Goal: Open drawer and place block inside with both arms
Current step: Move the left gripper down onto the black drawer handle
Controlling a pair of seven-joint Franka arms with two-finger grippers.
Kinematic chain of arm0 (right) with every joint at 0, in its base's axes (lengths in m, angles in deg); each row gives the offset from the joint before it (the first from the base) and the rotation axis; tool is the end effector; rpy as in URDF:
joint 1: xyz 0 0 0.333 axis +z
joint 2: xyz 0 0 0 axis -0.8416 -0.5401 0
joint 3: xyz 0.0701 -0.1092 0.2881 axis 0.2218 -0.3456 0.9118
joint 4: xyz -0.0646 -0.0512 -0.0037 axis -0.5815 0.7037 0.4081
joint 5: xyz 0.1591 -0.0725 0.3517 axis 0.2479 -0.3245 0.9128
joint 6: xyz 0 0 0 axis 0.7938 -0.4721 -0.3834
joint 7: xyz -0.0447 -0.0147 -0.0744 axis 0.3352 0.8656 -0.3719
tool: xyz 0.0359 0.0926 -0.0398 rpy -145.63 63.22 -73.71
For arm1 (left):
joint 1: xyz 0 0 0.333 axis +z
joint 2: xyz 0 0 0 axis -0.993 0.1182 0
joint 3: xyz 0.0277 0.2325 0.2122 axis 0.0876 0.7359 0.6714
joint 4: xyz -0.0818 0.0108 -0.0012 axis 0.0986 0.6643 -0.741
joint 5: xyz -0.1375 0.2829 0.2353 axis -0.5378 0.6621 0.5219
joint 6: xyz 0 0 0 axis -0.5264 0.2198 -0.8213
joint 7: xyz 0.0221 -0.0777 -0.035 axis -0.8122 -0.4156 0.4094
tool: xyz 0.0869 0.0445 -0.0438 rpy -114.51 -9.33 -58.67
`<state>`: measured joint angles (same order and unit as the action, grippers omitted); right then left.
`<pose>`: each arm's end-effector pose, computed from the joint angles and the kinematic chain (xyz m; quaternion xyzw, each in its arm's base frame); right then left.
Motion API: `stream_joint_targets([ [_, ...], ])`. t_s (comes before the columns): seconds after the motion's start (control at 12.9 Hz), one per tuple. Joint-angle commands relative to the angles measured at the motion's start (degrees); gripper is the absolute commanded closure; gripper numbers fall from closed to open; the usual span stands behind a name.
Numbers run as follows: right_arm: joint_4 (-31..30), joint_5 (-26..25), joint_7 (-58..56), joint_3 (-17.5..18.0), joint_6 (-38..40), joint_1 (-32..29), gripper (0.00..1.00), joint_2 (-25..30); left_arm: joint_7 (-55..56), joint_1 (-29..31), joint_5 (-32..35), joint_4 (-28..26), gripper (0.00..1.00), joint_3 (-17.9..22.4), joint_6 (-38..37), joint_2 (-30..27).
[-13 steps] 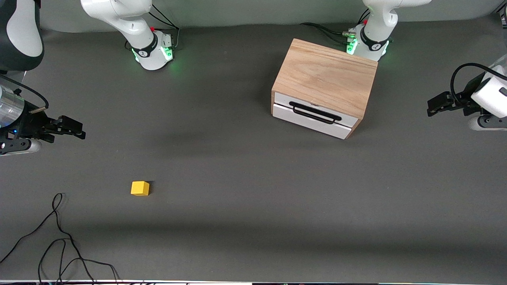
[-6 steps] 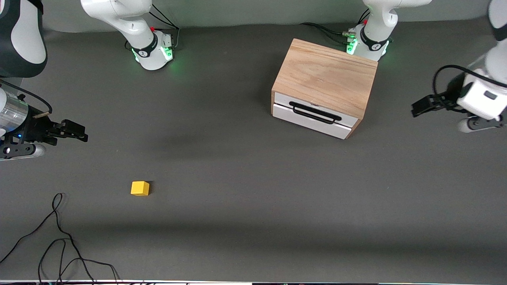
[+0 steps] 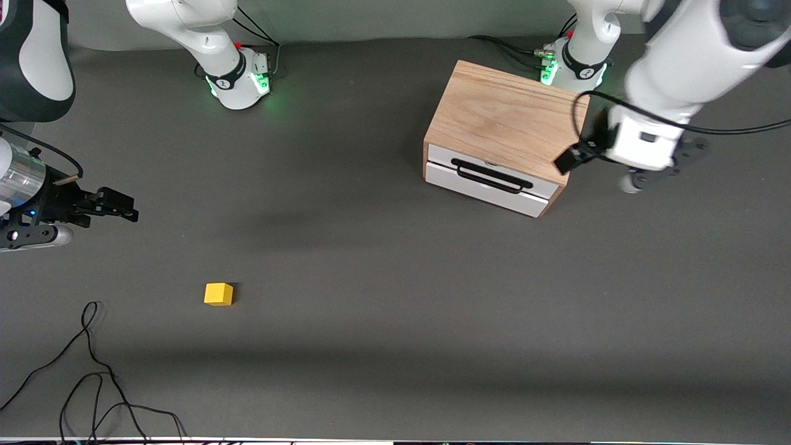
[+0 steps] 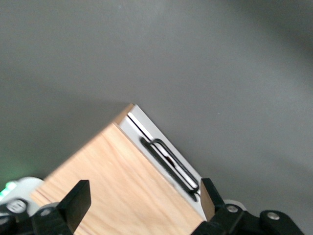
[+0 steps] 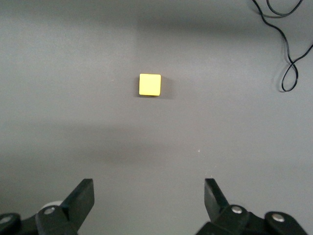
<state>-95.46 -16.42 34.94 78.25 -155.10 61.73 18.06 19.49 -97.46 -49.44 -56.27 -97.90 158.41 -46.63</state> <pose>0.5924 -0.0055 0.5448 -0.9992 -0.0355 0.0177 0.0107 0.5097 -0.2265 0.5808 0.9586 0.2792 -0.0557 0.0024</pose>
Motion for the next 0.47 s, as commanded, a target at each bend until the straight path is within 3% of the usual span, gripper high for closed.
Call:
stream_joint_targets([
  [0.0, 1.6, 0.1, 1.1, 0.1, 0.7, 0.2, 0.00, -1.2, 15.7, -5.6, -0.2, 0.3, 0.00, 0.3, 1.9, 1.4],
  [0.16, 1.5, 0.2, 0.4, -0.3, 1.3, 0.2, 0.00, -1.1, 27.4, -9.5, 0.0, 0.3, 0.00, 0.3, 2.9, 2.3],
  [0.39, 2.0, 0.5, 0.5, -0.3, 1.3, 0.0, 0.00, -1.0, 36.2, -12.5, -0.1, 0.1, 0.00, 0.3, 1.6, 2.6],
])
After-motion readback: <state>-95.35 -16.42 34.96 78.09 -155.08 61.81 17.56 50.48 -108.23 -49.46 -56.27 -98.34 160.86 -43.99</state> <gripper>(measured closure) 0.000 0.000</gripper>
